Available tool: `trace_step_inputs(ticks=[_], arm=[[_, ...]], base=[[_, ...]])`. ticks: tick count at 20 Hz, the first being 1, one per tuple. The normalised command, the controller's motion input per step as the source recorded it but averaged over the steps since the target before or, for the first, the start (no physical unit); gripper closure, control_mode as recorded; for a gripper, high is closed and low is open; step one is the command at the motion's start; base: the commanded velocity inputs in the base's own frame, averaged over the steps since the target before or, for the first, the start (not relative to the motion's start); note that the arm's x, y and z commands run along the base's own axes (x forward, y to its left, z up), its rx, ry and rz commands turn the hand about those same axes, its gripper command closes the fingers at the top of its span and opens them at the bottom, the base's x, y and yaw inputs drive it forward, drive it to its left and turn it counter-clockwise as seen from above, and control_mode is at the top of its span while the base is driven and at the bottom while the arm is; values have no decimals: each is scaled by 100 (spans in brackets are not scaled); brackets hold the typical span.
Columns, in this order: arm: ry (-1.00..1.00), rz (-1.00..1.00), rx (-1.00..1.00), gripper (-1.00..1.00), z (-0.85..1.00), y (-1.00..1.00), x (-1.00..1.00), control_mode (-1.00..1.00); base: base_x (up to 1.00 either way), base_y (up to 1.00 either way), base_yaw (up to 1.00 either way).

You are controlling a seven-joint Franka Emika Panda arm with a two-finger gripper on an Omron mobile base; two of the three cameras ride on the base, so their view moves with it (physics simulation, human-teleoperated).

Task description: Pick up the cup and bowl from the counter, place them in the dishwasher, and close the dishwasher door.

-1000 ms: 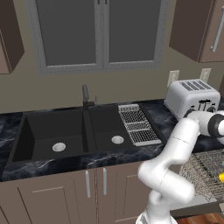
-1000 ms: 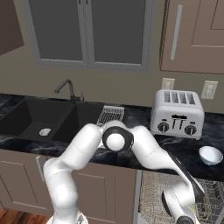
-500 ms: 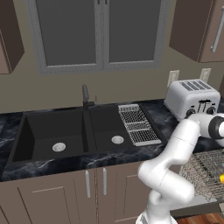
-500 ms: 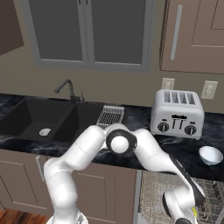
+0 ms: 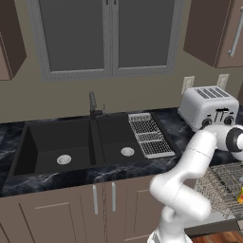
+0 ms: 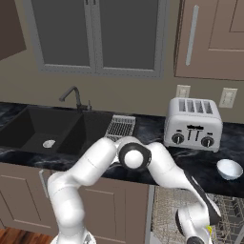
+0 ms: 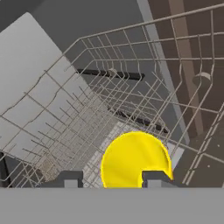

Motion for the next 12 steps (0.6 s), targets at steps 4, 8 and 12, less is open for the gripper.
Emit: trace_step_inputs(ticks=[4, 8, 12], arm=[[-3, -5, 1, -100, 3, -11, 2, -100], [-5, -2, 9, -100, 44, -9, 0, -100], [-3, 0, 12, -100, 54, -3, 0, -100]], base=[[0, 0, 0], [0, 0, 0], [0, 0, 0]])
